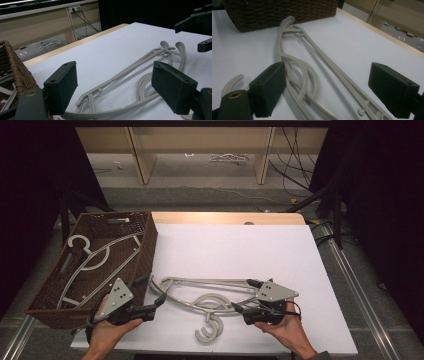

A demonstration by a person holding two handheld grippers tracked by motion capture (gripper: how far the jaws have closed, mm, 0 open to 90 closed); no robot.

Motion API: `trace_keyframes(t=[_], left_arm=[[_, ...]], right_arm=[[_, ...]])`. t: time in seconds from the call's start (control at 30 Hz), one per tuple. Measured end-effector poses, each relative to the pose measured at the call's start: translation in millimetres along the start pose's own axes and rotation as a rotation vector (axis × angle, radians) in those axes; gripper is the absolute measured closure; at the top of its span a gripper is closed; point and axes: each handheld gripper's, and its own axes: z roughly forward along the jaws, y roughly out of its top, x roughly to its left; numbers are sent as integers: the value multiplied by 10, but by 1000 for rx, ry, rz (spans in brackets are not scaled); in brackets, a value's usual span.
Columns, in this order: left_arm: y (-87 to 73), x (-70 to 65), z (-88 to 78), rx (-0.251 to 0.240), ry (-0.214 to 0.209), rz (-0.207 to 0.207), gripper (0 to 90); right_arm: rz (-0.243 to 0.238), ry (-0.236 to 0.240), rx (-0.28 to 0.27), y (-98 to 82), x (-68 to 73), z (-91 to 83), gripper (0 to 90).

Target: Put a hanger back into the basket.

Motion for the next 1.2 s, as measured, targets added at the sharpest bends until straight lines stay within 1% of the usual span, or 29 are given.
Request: trace_keyframes(t=[0.07,0.1,0.13,0.2,0.23,0.27,0.33,0.37,0.43,0.47,0.5,0.53,0.57,0.6,0.67,0.73,0.8,0.83,0.87,0.9,0.93,0.97,1.0,1.03,1.07,1.1,1.13,1.2], left_arm=[[-8,-1,-2,3,-7,10,208],[-18,-1,-2,1,-2,14,208],[-32,-3,4,-3,-2,4,208],[-53,1,6,7,-2,-1,208],[-63,5,11,7,-3,5,208],[-72,-2,11,11,-3,-2,208],[-76,-3,23,12,-9,-2,208],[-70,-6,26,15,-6,7,208],[-66,-26,46,18,-17,9,208],[-68,-38,57,20,-20,11,207],[-72,-49,67,22,-27,13,205],[-81,-59,78,25,-34,21,205],[-91,-69,90,22,-45,24,205],[-95,-85,84,31,-43,23,205],[-102,-94,82,30,-49,28,205],[-112,-100,73,37,-51,36,205],[-115,-102,68,41,-48,45,205],[-117,-102,69,43,-50,46,204],[-122,-102,72,46,-53,42,204],[-132,-115,67,59,-48,20,203],[-126,-99,80,51,-50,46,203],[-129,-100,87,53,-53,42,203],[-133,-99,95,51,-58,44,204],[-133,-105,93,59,-53,46,204],[-135,-111,95,60,-55,46,204],[-134,-111,95,65,-58,52,204],[-140,-128,87,77,-57,32,204],[-141,-130,89,80,-59,32,204]], right_arm=[[3,-2,2,-4,-3,7,159],[2,-4,-2,-4,4,13,159],[-1,-2,2,-3,9,14,159],[-14,0,9,3,23,14,160],[-17,1,9,5,29,17,161],[-17,2,14,6,34,19,161],[-29,0,19,0,35,35,161],[-35,-2,30,-7,35,38,162],[-47,-2,51,-29,35,52,165],[-54,6,66,-41,32,57,169],[-68,12,97,-63,21,73,173],[-68,12,97,-63,21,73,173],[-77,22,124,-78,7,102,186],[-77,22,124,-78,7,102,186],[-85,30,155,-88,-23,132,191],[-87,36,170,-98,-38,161,200],[-95,54,190,-108,-45,193,232],[-108,63,198,-115,-48,215,241],[-117,72,213,-120,-46,236,245],[-128,76,220,-124,-43,259,252],[-153,93,239,-129,-43,301,281],[-153,93,239,-129,-43,301,281],[-156,108,253,-134,-37,321,299],[-176,137,277,-151,-31,359,343],[-176,137,277,-151,-31,359,343],[-191,152,292,-161,-26,372,364],[-206,167,305,-168,-15,384,376],[-237,175,321,-176,22,401,417]])
